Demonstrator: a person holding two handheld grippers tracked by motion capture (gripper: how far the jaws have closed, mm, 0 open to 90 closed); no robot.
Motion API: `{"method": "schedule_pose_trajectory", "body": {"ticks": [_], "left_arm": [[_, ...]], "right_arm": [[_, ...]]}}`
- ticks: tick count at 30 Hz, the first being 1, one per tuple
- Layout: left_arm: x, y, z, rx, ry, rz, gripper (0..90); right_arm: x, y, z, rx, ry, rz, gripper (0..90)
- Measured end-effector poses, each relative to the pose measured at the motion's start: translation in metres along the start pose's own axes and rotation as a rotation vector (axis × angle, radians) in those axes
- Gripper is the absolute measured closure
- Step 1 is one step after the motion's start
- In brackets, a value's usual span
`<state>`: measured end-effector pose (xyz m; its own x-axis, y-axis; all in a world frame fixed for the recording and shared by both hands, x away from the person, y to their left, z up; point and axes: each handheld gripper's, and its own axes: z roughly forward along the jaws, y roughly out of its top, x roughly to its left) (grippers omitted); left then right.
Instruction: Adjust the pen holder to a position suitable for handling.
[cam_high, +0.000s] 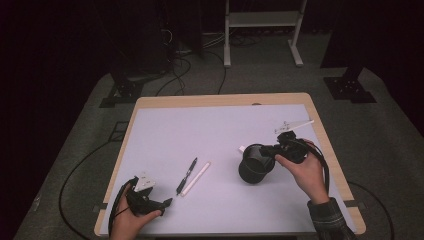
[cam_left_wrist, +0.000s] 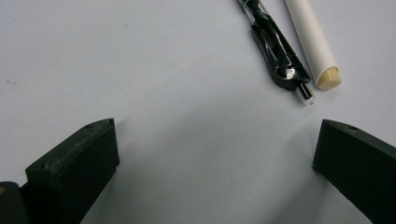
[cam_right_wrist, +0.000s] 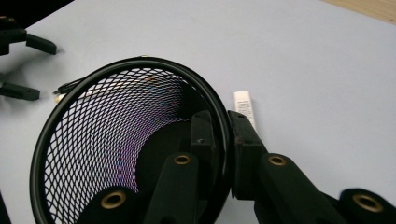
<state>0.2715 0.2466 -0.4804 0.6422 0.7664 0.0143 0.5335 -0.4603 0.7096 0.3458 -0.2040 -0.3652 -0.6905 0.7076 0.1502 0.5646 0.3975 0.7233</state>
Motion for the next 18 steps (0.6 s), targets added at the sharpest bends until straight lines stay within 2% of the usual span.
{"method": "schedule_pose_trajectory", "body": {"ticks": [12,18], "left_arm": [[0.0,0.0,0.0,0.0,0.001,0.002,0.0],[0.0,0.0,0.0,0.002,0.0,0.0,0.0]], "right_arm": [[0.016,-0.003,0.006,0.02,0.035,-0.044,81.2],[0.025,-0.003,0.008,0.031,0.063,-0.048,81.2]]}}
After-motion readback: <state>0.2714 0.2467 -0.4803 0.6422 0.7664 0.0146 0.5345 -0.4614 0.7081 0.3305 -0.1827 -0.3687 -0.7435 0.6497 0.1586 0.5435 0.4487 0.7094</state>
